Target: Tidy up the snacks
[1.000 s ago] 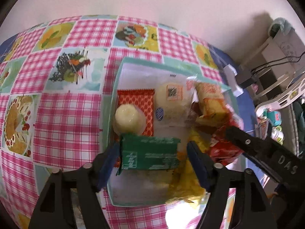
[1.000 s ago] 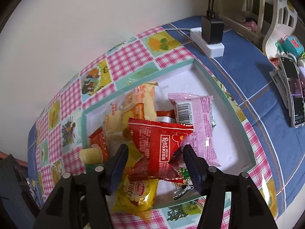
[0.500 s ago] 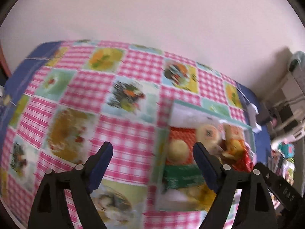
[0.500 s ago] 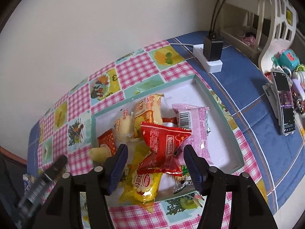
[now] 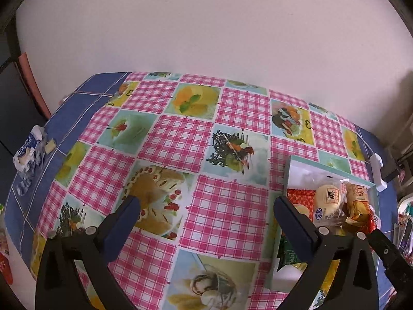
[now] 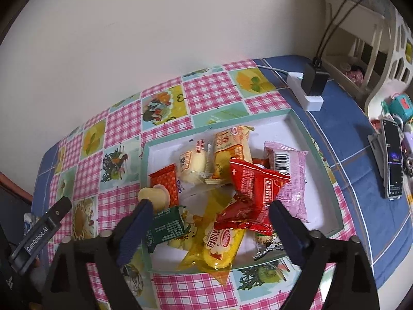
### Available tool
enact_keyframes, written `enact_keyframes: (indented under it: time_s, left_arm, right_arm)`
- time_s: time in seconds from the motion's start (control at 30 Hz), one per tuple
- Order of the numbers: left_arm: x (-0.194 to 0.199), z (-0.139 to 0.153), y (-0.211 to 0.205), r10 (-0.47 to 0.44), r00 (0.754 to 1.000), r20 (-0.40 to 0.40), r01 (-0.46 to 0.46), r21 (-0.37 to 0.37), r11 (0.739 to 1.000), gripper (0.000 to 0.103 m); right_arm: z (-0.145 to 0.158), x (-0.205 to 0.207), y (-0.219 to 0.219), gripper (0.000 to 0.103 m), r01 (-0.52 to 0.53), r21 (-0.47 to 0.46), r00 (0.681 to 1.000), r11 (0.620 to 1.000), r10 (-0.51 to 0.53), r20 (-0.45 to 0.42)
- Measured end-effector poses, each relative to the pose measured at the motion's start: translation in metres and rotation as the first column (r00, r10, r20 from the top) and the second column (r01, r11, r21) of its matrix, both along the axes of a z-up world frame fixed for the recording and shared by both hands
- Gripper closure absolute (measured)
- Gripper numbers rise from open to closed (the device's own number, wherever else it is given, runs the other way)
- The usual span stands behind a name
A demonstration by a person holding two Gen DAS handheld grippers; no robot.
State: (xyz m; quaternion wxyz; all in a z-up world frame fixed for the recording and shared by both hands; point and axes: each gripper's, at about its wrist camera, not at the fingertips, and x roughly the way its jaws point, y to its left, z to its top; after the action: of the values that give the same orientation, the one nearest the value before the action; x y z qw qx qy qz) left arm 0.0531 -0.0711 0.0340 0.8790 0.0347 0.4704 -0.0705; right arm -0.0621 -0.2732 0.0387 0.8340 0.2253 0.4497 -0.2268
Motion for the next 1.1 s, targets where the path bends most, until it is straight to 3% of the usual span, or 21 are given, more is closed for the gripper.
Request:
enact_keyframes:
  time_s: [0.3, 0.77, 1.1]
  left_arm:
    - [-0.011, 0.004, 0.011, 0.016, 1.0, 0.024, -0.016, 0.007, 1.0, 0.0]
    - [-0.041, -0.022, 0.045, 0.096, 0.989, -0.114, -0.089, 0.061, 0.994, 0.0]
    - [-0.069, -0.031, 0.057, 0.081, 0.988, -0.133, -0.07, 0.08, 0.994, 0.0]
  right_arm:
    - [-0.005, 0.002, 0.017, 0.0, -0.041, -0.014, 0.999, 0.999, 0.041, -0.002]
    - [-0.03, -0.029, 0.05, 0.0, -0.083, -0.044, 0.995, 0.996, 0.08, -0.065]
    - [-0.039, -0.049, 0.066, 0.0, -0.109, -0.05, 0.99, 0.993, 0.103, -0.098]
